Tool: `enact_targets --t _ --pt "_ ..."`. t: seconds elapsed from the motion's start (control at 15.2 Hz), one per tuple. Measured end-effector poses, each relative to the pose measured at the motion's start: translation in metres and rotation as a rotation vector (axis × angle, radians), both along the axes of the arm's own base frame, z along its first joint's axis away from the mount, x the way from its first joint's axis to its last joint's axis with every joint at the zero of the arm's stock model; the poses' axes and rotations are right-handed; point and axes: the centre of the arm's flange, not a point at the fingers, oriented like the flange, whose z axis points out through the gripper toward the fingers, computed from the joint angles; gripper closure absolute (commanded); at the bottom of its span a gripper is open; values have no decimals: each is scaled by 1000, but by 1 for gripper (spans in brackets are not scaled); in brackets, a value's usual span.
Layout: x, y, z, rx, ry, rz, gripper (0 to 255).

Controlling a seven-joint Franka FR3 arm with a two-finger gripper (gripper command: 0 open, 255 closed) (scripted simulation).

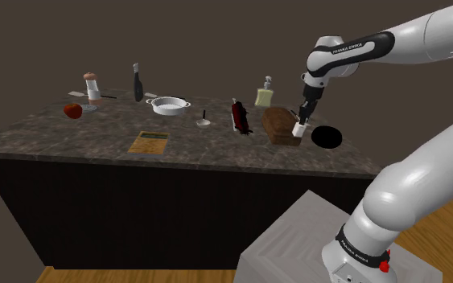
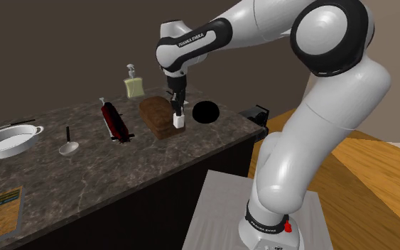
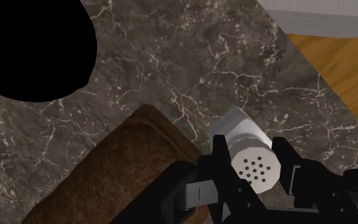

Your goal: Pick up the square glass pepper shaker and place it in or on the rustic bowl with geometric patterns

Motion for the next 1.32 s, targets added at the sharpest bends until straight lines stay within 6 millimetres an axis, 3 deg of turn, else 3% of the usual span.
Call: enact_targets --t 0.73,0.86,1.32 --pt "0 1 57 0 0 0 255" --pt "-4 -14 61 0 0 -1 255" --pt "-23 -100 78 1 0 -2 255"
